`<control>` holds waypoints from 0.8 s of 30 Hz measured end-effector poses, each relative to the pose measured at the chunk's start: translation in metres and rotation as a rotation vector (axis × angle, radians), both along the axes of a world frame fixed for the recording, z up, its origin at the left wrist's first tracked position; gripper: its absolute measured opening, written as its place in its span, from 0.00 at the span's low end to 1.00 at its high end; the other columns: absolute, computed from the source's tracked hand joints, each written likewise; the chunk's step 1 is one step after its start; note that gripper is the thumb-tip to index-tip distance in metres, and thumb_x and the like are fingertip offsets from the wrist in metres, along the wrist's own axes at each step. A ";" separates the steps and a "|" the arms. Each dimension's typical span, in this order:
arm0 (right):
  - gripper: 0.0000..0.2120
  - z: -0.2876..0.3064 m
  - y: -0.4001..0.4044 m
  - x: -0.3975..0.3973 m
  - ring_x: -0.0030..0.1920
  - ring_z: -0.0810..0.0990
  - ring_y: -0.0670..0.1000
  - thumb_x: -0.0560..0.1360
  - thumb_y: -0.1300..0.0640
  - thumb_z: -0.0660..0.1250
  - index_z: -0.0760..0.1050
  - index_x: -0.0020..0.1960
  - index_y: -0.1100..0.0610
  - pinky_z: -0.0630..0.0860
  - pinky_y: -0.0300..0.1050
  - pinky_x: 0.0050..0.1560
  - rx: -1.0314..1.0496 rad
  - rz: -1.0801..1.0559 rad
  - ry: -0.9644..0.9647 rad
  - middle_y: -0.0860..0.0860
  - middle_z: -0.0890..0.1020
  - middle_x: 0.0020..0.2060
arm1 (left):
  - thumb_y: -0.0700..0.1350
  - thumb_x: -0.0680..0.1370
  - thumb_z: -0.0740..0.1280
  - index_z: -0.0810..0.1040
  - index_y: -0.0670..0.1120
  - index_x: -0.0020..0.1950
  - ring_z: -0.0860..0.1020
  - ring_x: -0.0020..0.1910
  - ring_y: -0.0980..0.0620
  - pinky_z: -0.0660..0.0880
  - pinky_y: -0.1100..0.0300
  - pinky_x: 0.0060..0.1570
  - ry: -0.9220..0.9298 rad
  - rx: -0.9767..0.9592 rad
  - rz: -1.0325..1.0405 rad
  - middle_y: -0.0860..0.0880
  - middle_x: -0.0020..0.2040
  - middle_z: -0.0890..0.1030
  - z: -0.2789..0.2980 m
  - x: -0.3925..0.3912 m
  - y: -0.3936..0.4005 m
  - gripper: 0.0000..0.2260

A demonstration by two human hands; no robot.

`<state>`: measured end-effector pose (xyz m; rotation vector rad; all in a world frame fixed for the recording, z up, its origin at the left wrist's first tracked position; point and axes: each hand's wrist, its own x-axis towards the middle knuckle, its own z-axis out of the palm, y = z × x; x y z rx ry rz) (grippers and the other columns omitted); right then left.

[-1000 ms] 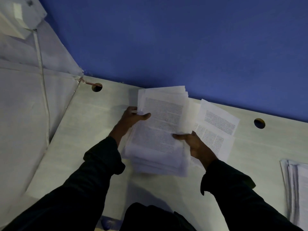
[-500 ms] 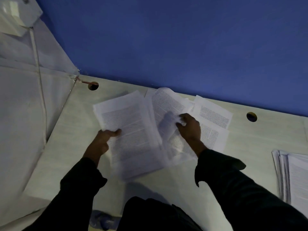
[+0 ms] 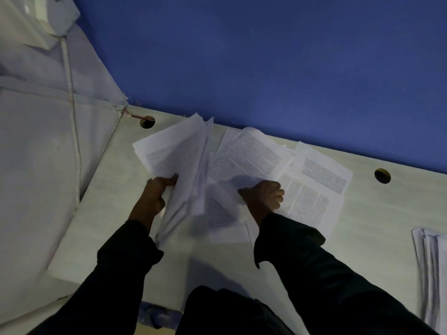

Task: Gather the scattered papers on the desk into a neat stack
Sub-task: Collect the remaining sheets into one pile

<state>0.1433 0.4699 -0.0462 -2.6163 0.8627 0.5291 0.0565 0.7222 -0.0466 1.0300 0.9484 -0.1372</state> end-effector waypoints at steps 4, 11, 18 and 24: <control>0.39 -0.004 -0.017 0.009 0.67 0.76 0.64 0.75 0.52 0.74 0.58 0.77 0.64 0.74 0.57 0.66 0.282 0.003 -0.020 0.62 0.75 0.67 | 0.34 0.71 0.77 0.80 0.37 0.65 0.82 0.58 0.44 0.77 0.50 0.62 -0.029 0.086 0.009 0.43 0.60 0.84 0.005 0.008 -0.004 0.23; 0.22 -0.005 -0.038 0.007 0.66 0.70 0.63 0.75 0.57 0.72 0.73 0.67 0.53 0.73 0.57 0.62 0.073 0.591 -0.066 0.59 0.70 0.66 | 0.36 0.73 0.77 0.76 0.36 0.67 0.77 0.58 0.48 0.71 0.58 0.61 0.105 0.397 -0.253 0.44 0.60 0.80 0.013 0.052 -0.034 0.24; 0.46 -0.001 -0.095 0.030 0.78 0.62 0.62 0.65 0.45 0.83 0.66 0.78 0.52 0.66 0.58 0.73 0.090 0.760 -0.112 0.57 0.64 0.78 | 0.38 0.73 0.74 0.83 0.38 0.43 0.79 0.41 0.48 0.73 0.60 0.41 0.135 0.836 -0.517 0.45 0.38 0.81 0.008 0.066 -0.080 0.03; 0.59 0.009 -0.131 0.069 0.76 0.63 0.63 0.62 0.37 0.82 0.53 0.81 0.52 0.64 0.65 0.73 -0.123 0.812 0.082 0.58 0.62 0.77 | 0.41 0.75 0.73 0.85 0.37 0.52 0.83 0.53 0.41 0.73 0.62 0.46 0.163 0.811 -0.563 0.39 0.53 0.86 0.012 0.068 -0.097 0.09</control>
